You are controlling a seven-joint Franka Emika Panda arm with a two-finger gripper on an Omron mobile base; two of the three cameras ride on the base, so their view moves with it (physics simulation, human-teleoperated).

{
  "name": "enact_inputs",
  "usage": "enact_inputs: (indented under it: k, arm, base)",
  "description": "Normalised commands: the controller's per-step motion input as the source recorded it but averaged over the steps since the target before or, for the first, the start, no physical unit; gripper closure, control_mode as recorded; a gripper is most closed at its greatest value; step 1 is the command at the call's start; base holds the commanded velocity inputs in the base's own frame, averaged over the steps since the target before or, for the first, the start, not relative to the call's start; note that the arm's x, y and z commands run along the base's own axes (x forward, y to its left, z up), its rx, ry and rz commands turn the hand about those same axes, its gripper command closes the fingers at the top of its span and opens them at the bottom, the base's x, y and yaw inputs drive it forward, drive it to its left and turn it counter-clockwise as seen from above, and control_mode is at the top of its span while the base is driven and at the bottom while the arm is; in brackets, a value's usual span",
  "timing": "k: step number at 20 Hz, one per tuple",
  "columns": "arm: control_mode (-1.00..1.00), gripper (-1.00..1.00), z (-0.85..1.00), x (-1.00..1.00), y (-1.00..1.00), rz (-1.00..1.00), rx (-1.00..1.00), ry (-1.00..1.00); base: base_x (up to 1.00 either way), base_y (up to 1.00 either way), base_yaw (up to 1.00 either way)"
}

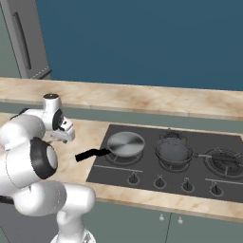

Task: Place both pans onto different burners. Then place the broccoli and the fish on different pans.

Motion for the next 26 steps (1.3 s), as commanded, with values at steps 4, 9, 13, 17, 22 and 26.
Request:
enact_inputs:
  k: [4, 9, 13, 17, 22, 26]
  arm:
    - [-1.0, 1.0, 0.35, 0.06, -0.45, -0.04, 0.0, 0.03]
    - [-1.0, 1.0, 0.24, 0.0, -0.45, -0.03, 0.0, 0.03]
    - [-1.0, 1.0, 0.16, 0.01, -0.46, -0.03, 0.0, 0.0]
    - [-1.0, 1.0, 0.19, 0.01, -0.49, -0.05, 0.0, 0.01]
    - [-1.0, 1.0, 0.22, 0.0, -0.47, -0.04, 0.0, 0.02]
    - [-1.0, 1.0, 0.27, 0.0, -0.39, -0.04, 0.0, 0.07]
  base:
    - [0.0, 0.0, 0.0]
    - [0.0, 0.0, 0.0]
    - [0.0, 0.0, 0.0]
    - [0.0, 0.0, 0.0]
    - [0.0, 0.0, 0.0]
    - [0.0, 0.0, 0.0]
